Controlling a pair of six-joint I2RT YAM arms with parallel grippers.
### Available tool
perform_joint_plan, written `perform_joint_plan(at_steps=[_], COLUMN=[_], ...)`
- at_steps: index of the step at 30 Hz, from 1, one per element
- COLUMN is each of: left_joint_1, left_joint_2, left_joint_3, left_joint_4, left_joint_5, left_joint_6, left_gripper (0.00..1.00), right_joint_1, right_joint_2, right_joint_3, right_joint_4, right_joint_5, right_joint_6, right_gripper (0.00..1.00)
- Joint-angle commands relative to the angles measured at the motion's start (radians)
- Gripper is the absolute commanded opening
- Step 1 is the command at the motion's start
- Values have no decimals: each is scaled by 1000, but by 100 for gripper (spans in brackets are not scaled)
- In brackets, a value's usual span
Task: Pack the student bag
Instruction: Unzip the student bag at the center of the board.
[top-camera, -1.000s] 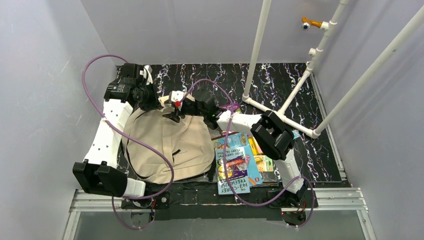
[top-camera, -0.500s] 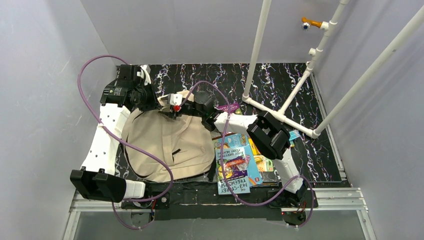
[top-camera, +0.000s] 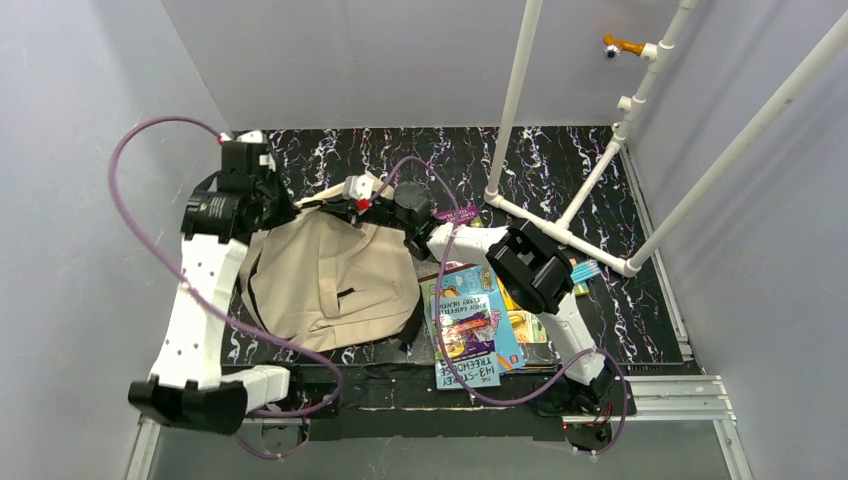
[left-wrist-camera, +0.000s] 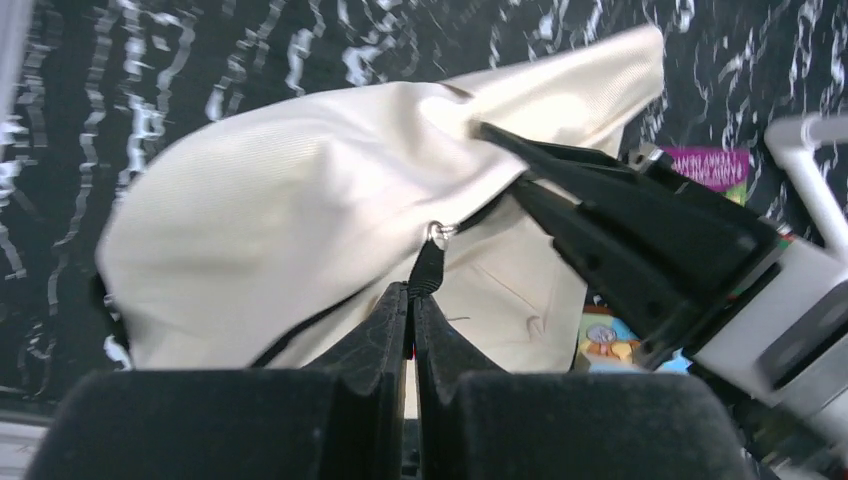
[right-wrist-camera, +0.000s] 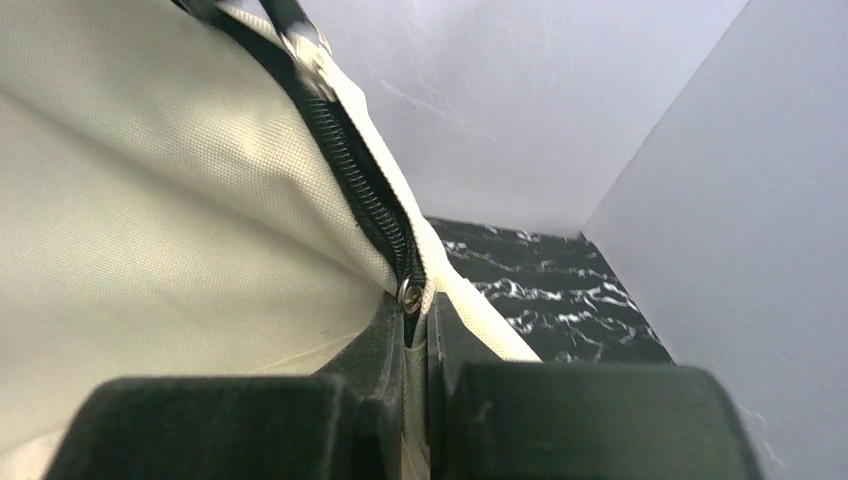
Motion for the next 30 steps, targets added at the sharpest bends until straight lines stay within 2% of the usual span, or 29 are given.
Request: perform_joint_plan(at_steps=[1, 3, 6, 10, 14, 17, 19, 21, 23, 24, 26, 30], left_joint_1=[-4, -4, -4, -4, -4, -4, -4, -4, -4, -4, -4, -4], left_joint_2=[-195, -232, -278, -352, -395, -364, -330, -282, -228, -211, -194, -194], left_joint_3=[1, -16, -50, -112, -138, -129, -112, -61, -3, 19, 31, 5], left_joint_4=[-89, -97, -119, -151, -151, -115, -93, -80, -86, -87, -84, -83], left_joint_5=[-313, -327, -305, -240, -113, -23, -3, 14, 46, 61, 81, 124], left_joint_6=[-60, -61, -76, -125, -196, -221, -217, -192, -143, -126, -88, -21], left_gripper=[0, 0, 0, 0, 0, 0, 0, 0, 0, 0, 0, 0], right_joint_1=[-121, -153, -177, -206, -206, -202, -202, -197, -181, -170, -157, -126], right_joint_2=[55, 83, 100, 118, 114, 119, 113, 79, -3, -50, -117, -157], right_joint_3=[33, 50, 61, 82, 92, 90, 105, 84, -2, -44, -47, 80], right_joint_4=[245, 307, 314, 253, 104, 97, 69, 63, 28, 9, -95, -350], right_joint_5=[-42, -55, -26, 97, 261, 280, 221, 73, -44, -72, -146, -307], right_joint_6=[244, 325, 380, 499, 606, 701, 712, 565, 309, 166, -24, -236], right_gripper=[1, 1, 1, 1, 1, 1, 2, 35, 64, 73, 82, 89])
